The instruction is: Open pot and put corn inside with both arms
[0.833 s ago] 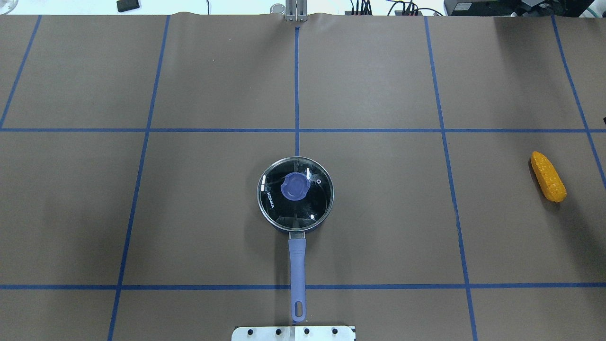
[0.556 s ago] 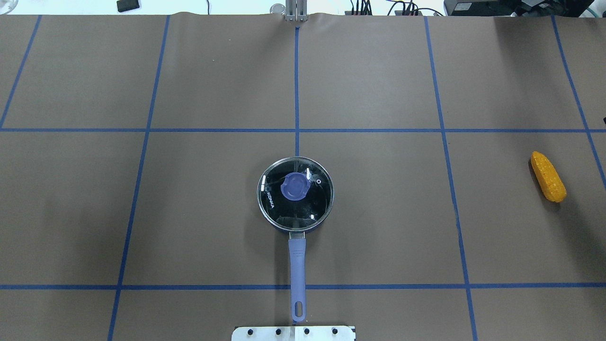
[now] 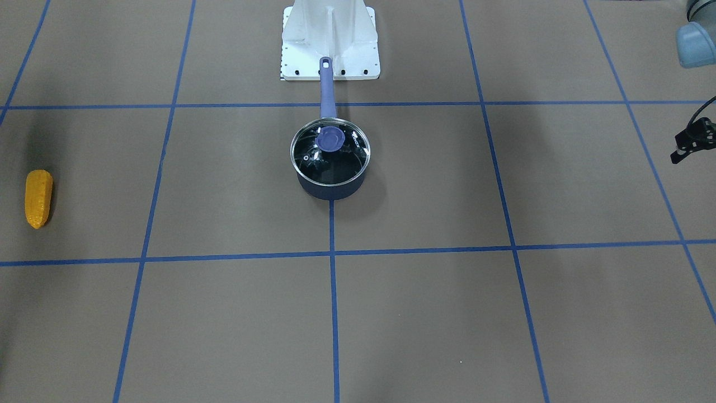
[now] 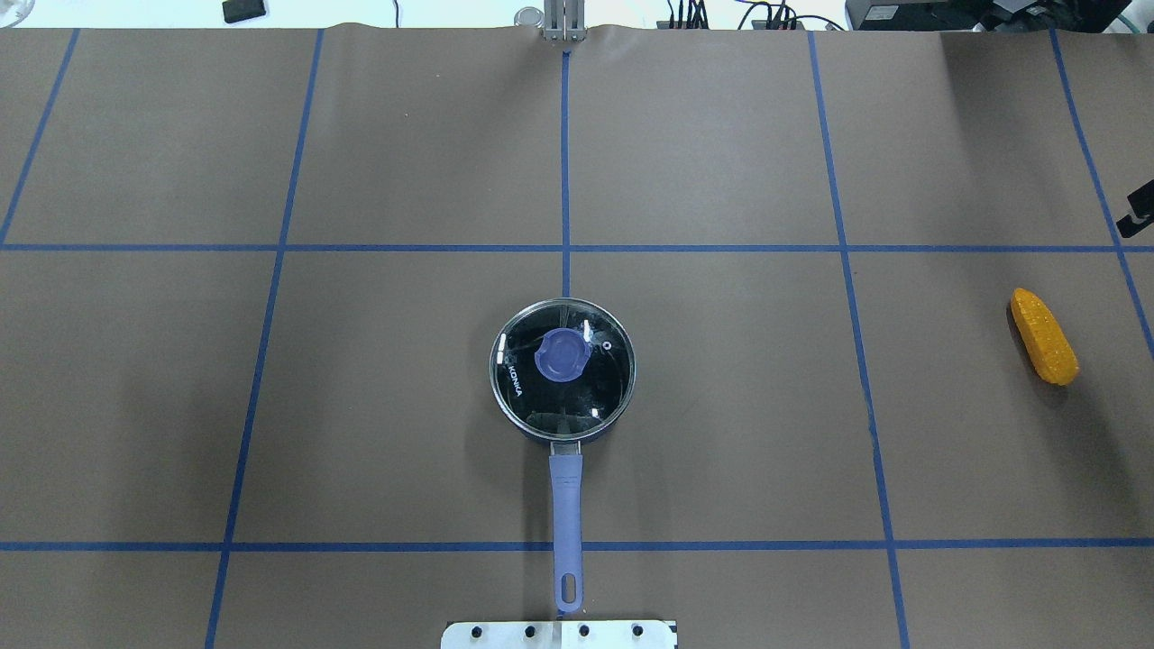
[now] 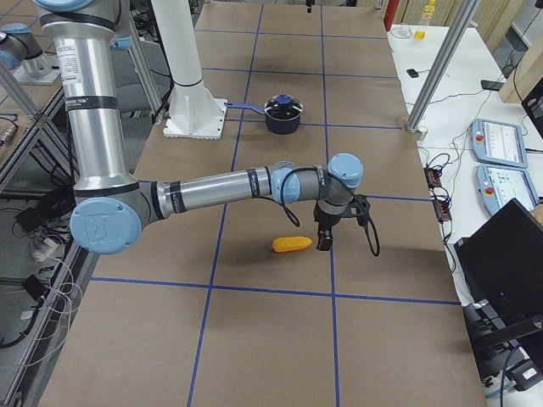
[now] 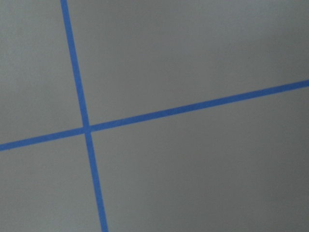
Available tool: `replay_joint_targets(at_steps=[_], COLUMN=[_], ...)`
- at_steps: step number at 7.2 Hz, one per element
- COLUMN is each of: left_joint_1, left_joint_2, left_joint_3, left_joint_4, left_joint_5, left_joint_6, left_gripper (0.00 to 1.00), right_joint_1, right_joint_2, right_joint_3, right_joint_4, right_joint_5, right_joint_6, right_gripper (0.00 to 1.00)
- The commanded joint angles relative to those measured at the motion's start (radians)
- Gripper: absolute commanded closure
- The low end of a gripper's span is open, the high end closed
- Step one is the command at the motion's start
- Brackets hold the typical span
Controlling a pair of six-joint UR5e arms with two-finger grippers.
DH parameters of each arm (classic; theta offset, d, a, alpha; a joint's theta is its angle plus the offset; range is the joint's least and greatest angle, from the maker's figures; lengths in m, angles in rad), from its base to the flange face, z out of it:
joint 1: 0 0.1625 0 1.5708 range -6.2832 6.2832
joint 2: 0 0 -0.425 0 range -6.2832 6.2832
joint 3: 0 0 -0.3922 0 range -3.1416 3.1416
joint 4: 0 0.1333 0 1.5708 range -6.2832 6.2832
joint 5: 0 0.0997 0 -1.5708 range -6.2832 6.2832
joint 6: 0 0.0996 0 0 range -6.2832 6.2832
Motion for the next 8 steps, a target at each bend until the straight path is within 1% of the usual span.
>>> replay_joint_targets(at_steps=[1, 2, 3, 4, 5, 6, 7, 8], left_joint_1=[0.114, 0.159, 0.203, 0.24, 0.3, 0.387, 0.447, 0.51], left_joint_2=[-0.109, -0.219, -0.327, -0.431, -0.505, -0.554, -0.602, -0.657], left_joint_3=[-0.027, -0.053, -0.099, -0.117, -0.118, -0.113, -0.107, -0.098], left_joint_4=[0.031, 0.156, 0.324, 0.426, 0.456, 0.458, 0.458, 0.458], left_joint_5=[-0.001, 0.001, 0.01, 0.013, 0.048, 0.111, 0.131, 0.171], left_joint_6=[-0.186, -0.265, -0.311, -0.391, -0.505, -0.611, -0.693, -0.78], left_gripper=[0.01, 0.01, 0.01, 0.01, 0.01, 0.01, 0.0, 0.0], right_joint_1=[-0.061, -0.064, -0.069, -0.071, -0.087, -0.107, -0.124, -0.13], right_joint_2=[0.037, 0.036, 0.018, -0.004, -0.019, -0.022, -0.024, -0.024], right_joint_3=[0.029, 0.029, 0.018, 0.008, -0.002, -0.009, -0.011, -0.015], right_joint_4=[0.001, 0.011, 0.077, 0.146, 0.166, 0.178, 0.179, 0.179], right_joint_5=[-0.022, -0.025, -0.023, -0.023, -0.022, -0.039, -0.066, -0.069], right_joint_6=[-0.006, -0.003, 0.01, 0.01, 0.014, 0.013, 0.014, 0.017], right_gripper=[0.0, 0.0, 0.0, 0.0, 0.0, 0.0, 0.0, 0.0])
